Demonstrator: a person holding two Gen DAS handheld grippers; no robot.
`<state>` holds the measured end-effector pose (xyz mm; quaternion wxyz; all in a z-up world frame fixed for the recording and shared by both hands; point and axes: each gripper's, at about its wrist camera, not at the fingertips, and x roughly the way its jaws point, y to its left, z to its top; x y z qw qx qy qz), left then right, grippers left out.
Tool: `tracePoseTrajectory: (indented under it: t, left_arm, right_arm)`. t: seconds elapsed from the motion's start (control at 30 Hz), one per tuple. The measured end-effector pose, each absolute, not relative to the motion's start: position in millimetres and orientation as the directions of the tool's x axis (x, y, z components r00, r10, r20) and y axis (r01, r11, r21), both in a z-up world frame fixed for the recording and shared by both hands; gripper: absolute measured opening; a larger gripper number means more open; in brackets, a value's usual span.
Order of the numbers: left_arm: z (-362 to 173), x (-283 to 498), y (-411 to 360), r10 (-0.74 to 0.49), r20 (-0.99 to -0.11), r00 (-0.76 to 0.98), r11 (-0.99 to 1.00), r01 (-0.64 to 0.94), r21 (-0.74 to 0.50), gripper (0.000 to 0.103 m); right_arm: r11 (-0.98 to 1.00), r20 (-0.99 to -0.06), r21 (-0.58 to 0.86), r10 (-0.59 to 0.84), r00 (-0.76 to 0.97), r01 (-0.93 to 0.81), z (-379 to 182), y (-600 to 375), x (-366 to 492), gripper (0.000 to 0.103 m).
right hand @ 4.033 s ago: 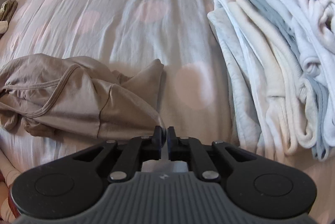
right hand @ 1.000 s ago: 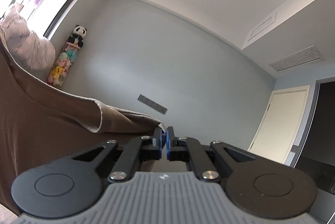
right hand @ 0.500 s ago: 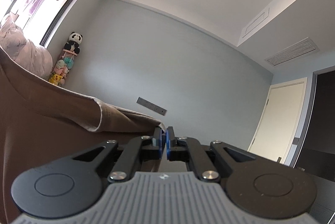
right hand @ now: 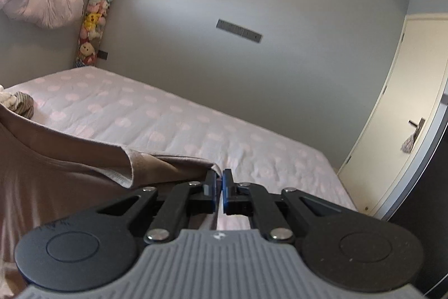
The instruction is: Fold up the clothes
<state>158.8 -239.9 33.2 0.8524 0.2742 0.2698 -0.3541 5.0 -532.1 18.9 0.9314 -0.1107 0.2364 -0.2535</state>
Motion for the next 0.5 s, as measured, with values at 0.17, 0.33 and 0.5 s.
tracePoseTrajectory:
  t: [0.17,0.33,0.5]
  left_arm:
    - [-40.2,190.6,-254.1,-0.398,-0.751,0.527,0.574,0.782,0.245,0.002]
    - [-92.7,167.1,-258.1,-0.363,-0.831,0.422,0.472,0.852,0.227,0.002]
    - [-131.1,125.6,-265.7,-0.308,-0.881,0.36,0.258,0.923,0.287,0.002]
  right_arm:
    - [0.862,-0.502,-0.278,-0.506,0.701,0.423,-47.6,-541.7,1.9,0.005]
    - [0.873,-0.612,-0.229,-0.474,0.633,0.431,-114.1,-551.3,-1.2,0.005]
    - [0.858,-0.659,-0.166,-0.464,0.592,0.486,-151.5,-554.1,-17.8,0.005]
